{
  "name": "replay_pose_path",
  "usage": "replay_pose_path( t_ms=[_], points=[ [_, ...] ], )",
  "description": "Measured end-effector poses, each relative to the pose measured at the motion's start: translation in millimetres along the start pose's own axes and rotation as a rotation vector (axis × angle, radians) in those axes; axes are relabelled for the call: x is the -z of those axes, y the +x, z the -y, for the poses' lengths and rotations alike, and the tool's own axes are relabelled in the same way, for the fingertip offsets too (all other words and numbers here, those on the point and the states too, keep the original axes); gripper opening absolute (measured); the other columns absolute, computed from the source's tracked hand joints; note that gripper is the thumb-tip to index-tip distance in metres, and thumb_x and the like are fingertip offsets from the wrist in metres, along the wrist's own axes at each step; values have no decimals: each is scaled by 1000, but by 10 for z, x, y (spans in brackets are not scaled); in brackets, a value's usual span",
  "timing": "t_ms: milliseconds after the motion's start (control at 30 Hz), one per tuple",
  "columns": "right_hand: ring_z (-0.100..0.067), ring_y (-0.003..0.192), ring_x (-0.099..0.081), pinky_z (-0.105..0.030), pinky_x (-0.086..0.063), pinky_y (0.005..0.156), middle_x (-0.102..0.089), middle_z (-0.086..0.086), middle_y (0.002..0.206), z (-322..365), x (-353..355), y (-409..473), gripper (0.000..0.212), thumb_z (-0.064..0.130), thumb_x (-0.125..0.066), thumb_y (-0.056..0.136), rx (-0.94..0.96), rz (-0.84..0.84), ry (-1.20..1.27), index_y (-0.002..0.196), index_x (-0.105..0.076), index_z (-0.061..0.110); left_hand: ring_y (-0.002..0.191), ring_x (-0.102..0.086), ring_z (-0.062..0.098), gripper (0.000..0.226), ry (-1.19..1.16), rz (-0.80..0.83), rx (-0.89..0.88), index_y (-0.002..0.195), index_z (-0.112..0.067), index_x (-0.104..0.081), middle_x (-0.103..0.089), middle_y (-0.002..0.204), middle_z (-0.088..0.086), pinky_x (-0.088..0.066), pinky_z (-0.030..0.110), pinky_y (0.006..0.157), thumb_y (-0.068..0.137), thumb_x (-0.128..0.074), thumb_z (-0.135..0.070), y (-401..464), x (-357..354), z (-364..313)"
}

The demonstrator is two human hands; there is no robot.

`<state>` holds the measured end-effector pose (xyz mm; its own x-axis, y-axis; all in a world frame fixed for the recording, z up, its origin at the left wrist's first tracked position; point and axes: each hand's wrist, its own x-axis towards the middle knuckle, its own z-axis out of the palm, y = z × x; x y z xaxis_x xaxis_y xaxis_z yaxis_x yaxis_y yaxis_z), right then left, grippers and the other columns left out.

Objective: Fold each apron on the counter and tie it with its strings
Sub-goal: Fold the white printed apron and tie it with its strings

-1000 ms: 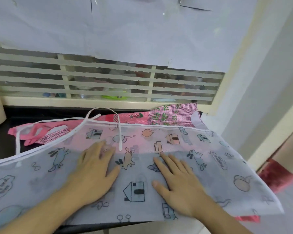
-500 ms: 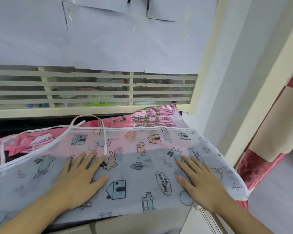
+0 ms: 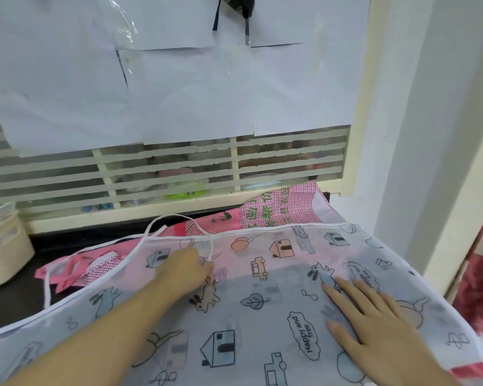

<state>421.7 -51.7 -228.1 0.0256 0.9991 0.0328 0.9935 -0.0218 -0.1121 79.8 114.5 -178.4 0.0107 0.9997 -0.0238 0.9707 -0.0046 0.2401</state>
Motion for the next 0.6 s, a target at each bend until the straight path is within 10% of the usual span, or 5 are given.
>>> replay_pose_path(
  t_ms=[100, 200, 300, 400, 600],
  points=[
    [-17, 144, -50, -41, -25, 114, -47, 17, 158, -13, -24, -26, 66, 74, -19, 101, -37, -2, -6, 154, -44, 46, 76, -64, 21, 16, -44, 50, 20, 90, -13, -62, -69, 85, 4, -52, 33, 70, 97, -56, -27, 137, -2, -102],
    [-19, 143, -51, -42, -26, 114, -49, 15, 157, -23, -56, -24, 65, 72, -23, 101, -30, 2, -9, 154, -47, 43, 73, -71, 18, 17, -806, -27, 22, 102, -12, -68, -75, 97, 7, -54, 34, 71, 102, -63, -28, 251, 201, -261],
    [-14, 156, -29, -39, -12, 122, -26, 21, 168, -15, 6, -36, 65, 75, -15, 99, -28, 31, -13, 159, -28, 53, 120, -68, 9, 58, -1352, 92, -167, 154, -44, -38, -62, 137, -15, -52, 38, 103, 103, -64, -40, 150, 434, -409],
    [-6, 158, 16, -35, 12, 125, 18, 29, 167, -16, 25, -39, 68, 77, -2, 93, 8, 6, 21, 158, 9, 59, 131, -55, 3, 49, -786, 146, -300, 148, -47, -45, -51, 144, -24, -44, 33, 107, 104, -63, -35, -174, 271, -362],
    [-3, 156, 21, -35, 14, 126, 20, 28, 167, 8, 64, -79, 71, 77, 6, 87, 8, 13, 8, 155, 12, 61, 155, -8, 3, 66, 4, -34, -443, 159, -48, -24, -6, 164, -29, -8, 24, 125, 97, -29, -72, -1077, -316, 164]
  ],
)
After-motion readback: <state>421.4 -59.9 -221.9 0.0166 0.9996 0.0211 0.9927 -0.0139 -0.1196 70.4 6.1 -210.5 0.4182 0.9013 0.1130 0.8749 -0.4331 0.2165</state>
